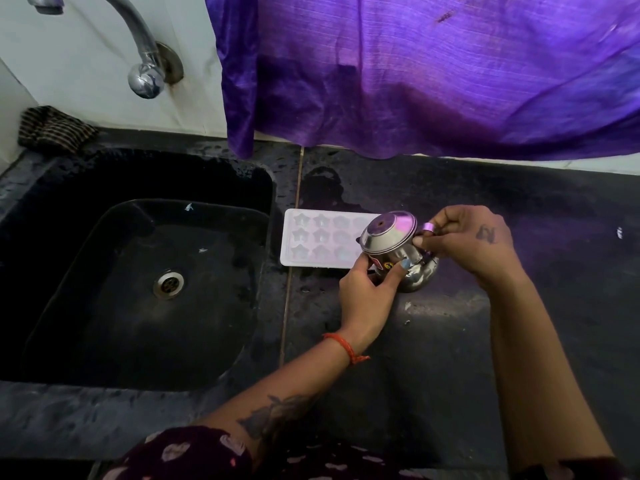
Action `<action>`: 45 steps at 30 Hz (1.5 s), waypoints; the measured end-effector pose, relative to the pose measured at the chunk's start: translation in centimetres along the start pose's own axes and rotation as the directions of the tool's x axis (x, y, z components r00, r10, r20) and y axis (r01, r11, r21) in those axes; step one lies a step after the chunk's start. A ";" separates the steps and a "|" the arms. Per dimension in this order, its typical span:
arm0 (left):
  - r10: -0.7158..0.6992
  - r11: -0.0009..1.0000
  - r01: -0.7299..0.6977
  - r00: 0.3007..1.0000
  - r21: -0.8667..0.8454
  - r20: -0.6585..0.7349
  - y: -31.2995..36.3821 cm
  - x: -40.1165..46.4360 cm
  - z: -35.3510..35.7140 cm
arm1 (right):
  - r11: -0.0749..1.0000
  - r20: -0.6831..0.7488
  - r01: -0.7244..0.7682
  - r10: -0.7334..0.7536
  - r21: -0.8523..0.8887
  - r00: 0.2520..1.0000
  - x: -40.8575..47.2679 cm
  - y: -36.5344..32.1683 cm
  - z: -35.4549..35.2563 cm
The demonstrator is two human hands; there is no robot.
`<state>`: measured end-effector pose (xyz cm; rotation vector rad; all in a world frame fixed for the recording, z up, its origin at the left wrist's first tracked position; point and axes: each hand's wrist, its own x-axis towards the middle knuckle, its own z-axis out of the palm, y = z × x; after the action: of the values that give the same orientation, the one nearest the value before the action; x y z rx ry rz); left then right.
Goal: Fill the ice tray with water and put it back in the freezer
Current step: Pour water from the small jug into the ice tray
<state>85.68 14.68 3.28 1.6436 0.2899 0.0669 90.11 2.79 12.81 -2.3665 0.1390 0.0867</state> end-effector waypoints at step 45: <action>-0.032 0.999 0.032 0.999 -0.023 -0.006 0.2 -0.2 0.2 | 1.000 0.009 -0.012 0.012 -0.009 1.000 -0.1 0.0 -0.1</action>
<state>85.53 14.43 3.47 1.6155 0.3198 0.0511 89.99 2.77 12.87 -2.3737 0.1486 0.1038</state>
